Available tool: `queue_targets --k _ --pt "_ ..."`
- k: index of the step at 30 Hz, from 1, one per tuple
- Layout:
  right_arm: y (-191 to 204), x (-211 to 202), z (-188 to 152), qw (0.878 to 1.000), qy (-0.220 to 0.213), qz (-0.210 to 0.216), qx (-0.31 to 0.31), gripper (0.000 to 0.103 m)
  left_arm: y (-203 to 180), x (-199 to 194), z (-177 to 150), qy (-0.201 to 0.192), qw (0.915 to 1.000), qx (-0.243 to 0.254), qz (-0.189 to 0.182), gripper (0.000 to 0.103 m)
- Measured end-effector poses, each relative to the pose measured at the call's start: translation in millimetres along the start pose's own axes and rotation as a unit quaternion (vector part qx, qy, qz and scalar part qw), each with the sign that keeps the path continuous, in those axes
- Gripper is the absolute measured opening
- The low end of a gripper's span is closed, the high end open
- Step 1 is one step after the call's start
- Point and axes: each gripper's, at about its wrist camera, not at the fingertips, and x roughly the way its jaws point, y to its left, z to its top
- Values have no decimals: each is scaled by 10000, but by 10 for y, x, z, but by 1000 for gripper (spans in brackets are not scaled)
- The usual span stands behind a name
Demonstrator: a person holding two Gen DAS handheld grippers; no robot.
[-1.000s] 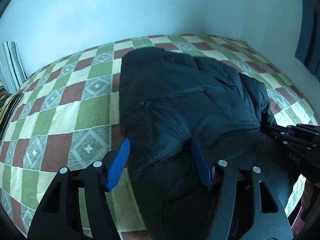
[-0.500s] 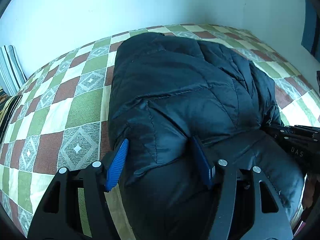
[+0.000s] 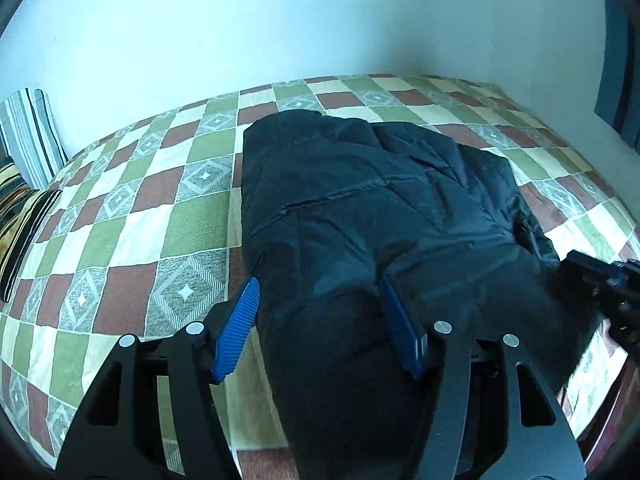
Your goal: Fold large clothes
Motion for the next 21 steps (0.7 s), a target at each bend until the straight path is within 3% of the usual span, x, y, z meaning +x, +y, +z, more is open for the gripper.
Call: queue_targets --k 7,10,14,21 --pt "-20 466 -230 9986 525 -32 -35 10 -32 198 -167 232 9995 -14 -211 63" --pt "-13 537 -302 9986 522 -53 2 9 -86 293 -240 264 9995 91 -112 63" --pt "-82 573 -328 9987 472 26 201 7 -7 423 -289 372 9987 -151 -318 63" --pt "-54 452 -255 9991 408 -39 97 8 -70 161 -204 125 9999 20 -44 62"
